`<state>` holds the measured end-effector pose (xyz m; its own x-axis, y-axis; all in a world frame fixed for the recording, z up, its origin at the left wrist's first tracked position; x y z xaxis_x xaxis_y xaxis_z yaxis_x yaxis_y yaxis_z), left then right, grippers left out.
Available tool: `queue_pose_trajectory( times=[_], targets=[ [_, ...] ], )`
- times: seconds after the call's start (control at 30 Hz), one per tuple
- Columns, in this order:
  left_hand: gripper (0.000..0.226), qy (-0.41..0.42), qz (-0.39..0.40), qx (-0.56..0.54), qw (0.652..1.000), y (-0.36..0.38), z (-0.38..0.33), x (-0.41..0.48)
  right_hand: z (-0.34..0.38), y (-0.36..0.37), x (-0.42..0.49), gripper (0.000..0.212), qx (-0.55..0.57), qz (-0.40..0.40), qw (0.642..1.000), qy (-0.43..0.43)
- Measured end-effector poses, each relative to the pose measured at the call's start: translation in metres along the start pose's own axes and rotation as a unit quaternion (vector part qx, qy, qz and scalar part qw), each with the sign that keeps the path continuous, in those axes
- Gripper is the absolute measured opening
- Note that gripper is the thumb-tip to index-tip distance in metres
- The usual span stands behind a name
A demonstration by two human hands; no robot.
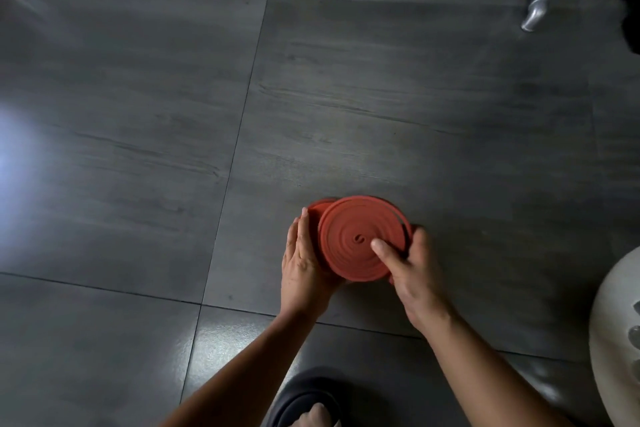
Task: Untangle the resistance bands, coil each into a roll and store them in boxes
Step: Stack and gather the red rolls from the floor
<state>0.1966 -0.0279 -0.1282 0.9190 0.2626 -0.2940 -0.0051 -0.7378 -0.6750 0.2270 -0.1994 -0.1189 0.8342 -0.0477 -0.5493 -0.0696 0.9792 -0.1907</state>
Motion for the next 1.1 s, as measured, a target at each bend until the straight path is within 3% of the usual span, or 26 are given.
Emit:
queue_pose_trajectory(
  times=[0.07,0.3,0.43,0.5,0.6,0.73,0.87,0.97,1.1],
  targets=[
    [0.122,-0.003,-0.006,-0.015,1.000,-0.001,0.003,0.000,0.008,0.013,0.008,0.025,-0.035,0.013,0.999,-0.031],
    [0.122,0.025,-0.006,-0.028,0.999,-0.002,0.005,0.002,0.010,0.033,0.020,0.025,-0.108,0.027,0.994,-0.022],
    [0.130,0.062,0.075,-0.026,0.995,-0.001,0.008,0.001,0.012,0.037,0.023,0.028,-0.160,0.007,0.987,-0.013],
    [0.130,0.054,0.123,-0.083,0.988,-0.001,0.010,0.002,0.012,0.038,0.023,0.029,-0.182,-0.001,0.983,-0.009],
    [0.098,-0.023,0.071,-0.163,0.984,-0.013,0.010,0.005,0.012,0.040,0.021,0.032,-0.198,-0.007,0.980,0.005],
    [0.084,-0.011,0.014,-0.069,0.997,-0.015,0.001,0.006,0.014,0.043,0.016,0.030,-0.225,-0.021,0.974,0.010],
    [0.079,-0.038,0.036,-0.071,0.996,-0.007,0.003,0.006,0.015,0.045,0.003,0.035,-0.277,-0.069,0.958,0.006],
    [0.079,-0.047,0.044,-0.070,0.995,-0.006,0.000,0.006,0.012,0.034,0.001,0.040,-0.381,-0.129,0.915,0.005],
    [0.079,-0.094,0.046,-0.025,0.994,-0.007,0.007,0.005,0.005,0.024,0.005,0.038,-0.356,-0.151,0.922,-0.027]
  ],
)
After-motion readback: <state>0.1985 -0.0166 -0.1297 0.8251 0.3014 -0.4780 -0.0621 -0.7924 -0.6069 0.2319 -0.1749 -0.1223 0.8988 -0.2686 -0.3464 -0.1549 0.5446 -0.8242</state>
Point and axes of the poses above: each hand's wrist, its own x-axis towards the middle knuckle, its own y-axis out of the palm, z = x × y, the point moved 10 cm from there along x, towards the middle knuckle, and after that the axes turned 1 degree about y, right-handed, at the moved point
